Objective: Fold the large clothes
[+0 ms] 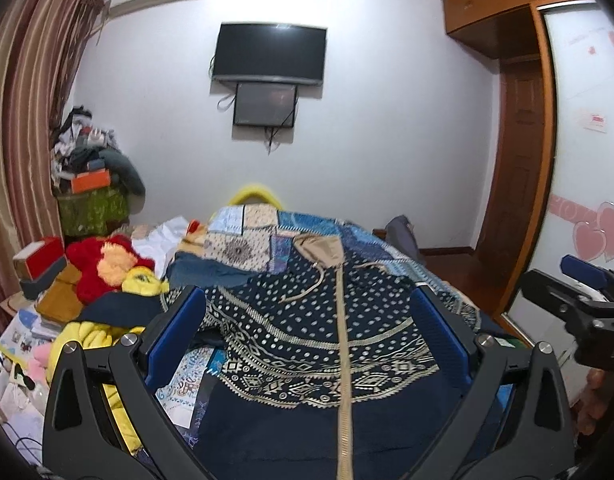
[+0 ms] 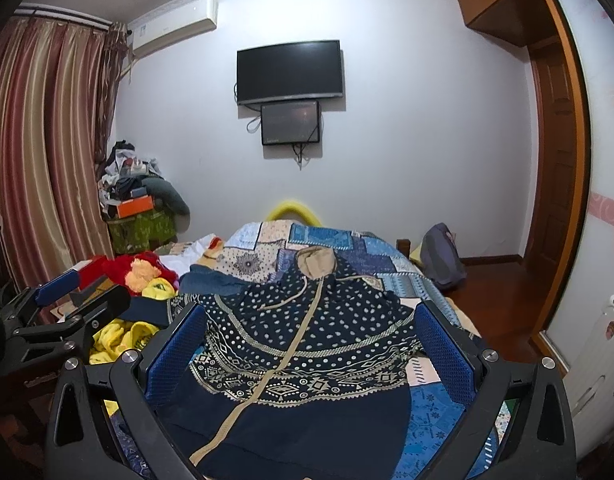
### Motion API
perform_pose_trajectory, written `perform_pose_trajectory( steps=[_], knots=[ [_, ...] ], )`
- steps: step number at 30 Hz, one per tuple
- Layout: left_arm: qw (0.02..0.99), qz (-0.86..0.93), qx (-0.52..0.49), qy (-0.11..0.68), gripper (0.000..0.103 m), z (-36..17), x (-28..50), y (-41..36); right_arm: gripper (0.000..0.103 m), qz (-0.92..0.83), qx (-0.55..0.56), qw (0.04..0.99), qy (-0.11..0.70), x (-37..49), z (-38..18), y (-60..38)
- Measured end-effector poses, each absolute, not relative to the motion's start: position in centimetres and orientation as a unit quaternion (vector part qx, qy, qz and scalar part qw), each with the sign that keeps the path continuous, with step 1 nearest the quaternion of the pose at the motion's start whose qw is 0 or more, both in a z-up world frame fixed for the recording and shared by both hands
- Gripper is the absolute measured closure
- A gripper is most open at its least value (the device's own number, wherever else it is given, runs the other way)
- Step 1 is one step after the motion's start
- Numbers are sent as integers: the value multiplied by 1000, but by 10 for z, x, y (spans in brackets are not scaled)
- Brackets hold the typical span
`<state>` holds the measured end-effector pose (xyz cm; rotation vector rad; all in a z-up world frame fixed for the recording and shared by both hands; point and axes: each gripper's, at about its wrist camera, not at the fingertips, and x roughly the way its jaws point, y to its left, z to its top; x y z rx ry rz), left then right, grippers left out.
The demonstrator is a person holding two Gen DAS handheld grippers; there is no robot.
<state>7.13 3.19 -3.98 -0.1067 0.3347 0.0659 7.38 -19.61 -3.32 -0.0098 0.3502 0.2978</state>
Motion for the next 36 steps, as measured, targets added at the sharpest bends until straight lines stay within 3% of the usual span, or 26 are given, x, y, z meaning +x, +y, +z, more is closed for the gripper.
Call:
perform_pose_trajectory(
  steps=[10,18,27,29,31,36],
  knots=[
    [965,94,-72,235,0,-85,161,100,0,154,-21,960,233,167,-66,-161],
    [934,161,-78,310,0,-151,228,190,0,167,-86,935,301,277,-129,-117],
    [880,162,-209,395,1,-243,261,299,0,204,-132,880,407,369,-221,-89],
    [871,150,-241,401,8,-258,268,314,1,212,-126,870,426,384,-234,-89],
    [859,128,-284,406,21,-271,275,326,1,212,-123,863,443,397,-244,-88],
    [844,116,-340,398,34,-283,282,343,1,211,-65,850,478,423,-255,-97]
  ],
)
